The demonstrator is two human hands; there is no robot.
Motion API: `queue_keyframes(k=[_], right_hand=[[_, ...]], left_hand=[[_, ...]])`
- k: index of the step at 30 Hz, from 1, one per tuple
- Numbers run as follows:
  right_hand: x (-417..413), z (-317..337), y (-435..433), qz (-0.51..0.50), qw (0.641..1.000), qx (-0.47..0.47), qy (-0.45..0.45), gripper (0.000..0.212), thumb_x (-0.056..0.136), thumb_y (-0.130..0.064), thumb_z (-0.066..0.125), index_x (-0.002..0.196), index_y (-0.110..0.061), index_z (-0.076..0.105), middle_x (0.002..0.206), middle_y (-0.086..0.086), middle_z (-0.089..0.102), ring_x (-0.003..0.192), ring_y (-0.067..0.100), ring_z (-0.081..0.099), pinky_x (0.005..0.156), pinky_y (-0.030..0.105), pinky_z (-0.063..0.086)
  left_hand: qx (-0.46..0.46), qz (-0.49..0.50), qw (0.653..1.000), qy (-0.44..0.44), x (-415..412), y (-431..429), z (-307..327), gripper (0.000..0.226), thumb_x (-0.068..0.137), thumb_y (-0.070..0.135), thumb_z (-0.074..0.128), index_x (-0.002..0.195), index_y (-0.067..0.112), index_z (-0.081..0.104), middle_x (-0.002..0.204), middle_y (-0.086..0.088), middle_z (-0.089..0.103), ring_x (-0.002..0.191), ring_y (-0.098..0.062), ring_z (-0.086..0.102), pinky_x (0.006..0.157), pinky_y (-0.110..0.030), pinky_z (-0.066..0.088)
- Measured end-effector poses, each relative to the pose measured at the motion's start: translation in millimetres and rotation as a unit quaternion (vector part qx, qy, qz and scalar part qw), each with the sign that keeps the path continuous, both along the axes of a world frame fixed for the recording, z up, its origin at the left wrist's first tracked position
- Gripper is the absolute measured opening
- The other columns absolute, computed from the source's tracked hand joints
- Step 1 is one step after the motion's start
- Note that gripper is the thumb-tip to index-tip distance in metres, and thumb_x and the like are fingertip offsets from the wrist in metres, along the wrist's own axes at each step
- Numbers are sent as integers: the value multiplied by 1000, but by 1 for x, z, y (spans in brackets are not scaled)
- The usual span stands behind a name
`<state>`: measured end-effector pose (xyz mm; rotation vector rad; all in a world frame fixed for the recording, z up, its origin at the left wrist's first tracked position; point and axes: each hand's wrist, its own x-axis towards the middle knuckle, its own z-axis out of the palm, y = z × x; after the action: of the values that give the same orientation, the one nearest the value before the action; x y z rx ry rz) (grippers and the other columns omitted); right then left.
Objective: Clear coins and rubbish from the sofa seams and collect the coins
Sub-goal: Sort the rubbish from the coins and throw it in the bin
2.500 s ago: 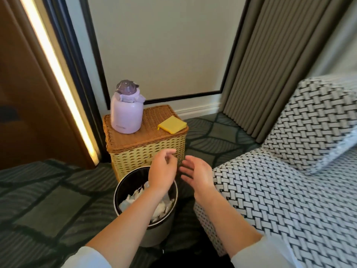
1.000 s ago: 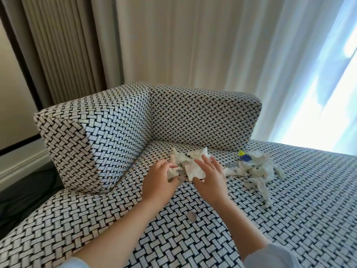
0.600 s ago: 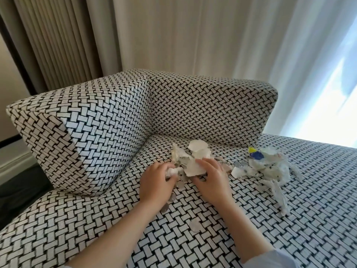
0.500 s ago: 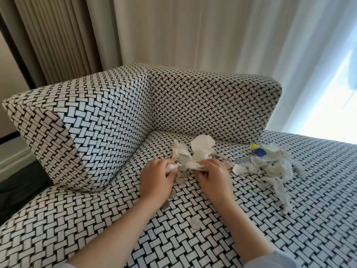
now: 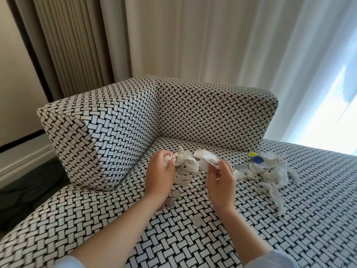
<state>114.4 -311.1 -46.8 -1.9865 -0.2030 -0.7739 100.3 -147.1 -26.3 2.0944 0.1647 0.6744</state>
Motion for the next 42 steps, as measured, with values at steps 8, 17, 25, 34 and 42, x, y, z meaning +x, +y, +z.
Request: queue_keyframes(k=[8, 17, 25, 34, 42], right_hand=[[-40, 57, 78, 124, 989, 48, 62, 24, 95, -15, 59, 75, -27, 52, 67, -4, 59, 63, 21, 60, 54, 37, 55], [-104, 62, 213, 319, 937, -13, 145, 6, 92, -16, 56, 96, -16, 61, 81, 6, 67, 73, 28, 66, 63, 53, 56], [-189, 36, 343, 461, 869, -46, 171, 12, 97, -15, 49, 99, -19, 61, 89, 2, 66, 82, 22, 65, 70, 51, 56], [-291, -47, 444, 581, 757, -199, 222, 20, 103, -22, 40, 101, -19, 60, 90, -5, 63, 81, 13, 59, 76, 34, 49], [-316, -112, 458, 565, 693, -411, 175, 34, 103, -23, 34, 132, -23, 51, 132, 2, 56, 121, 24, 53, 109, 44, 37]], left_hand=[[-113, -35, 992, -52, -48, 35, 36, 6, 97, 37, 53, 100, 35, 57, 106, 17, 61, 94, 4, 58, 70, -13, 46], [-174, 71, 980, -62, -151, 165, 36, 9, 96, 22, 55, 97, 30, 59, 96, 14, 64, 81, 7, 60, 65, -18, 53], [-167, 222, 960, -28, -262, 275, 5, 6, 96, 26, 54, 99, 29, 58, 94, 7, 62, 83, -11, 61, 67, -25, 50], [-463, 312, 819, 131, -389, 361, -48, 40, 101, 45, 36, 102, 17, 64, 99, -10, 63, 88, -24, 61, 73, -29, 49], [-604, 278, 736, 126, -428, 363, -119, 80, 90, 73, 20, 148, 20, 35, 148, -5, 44, 133, -23, 43, 110, -39, 34]])
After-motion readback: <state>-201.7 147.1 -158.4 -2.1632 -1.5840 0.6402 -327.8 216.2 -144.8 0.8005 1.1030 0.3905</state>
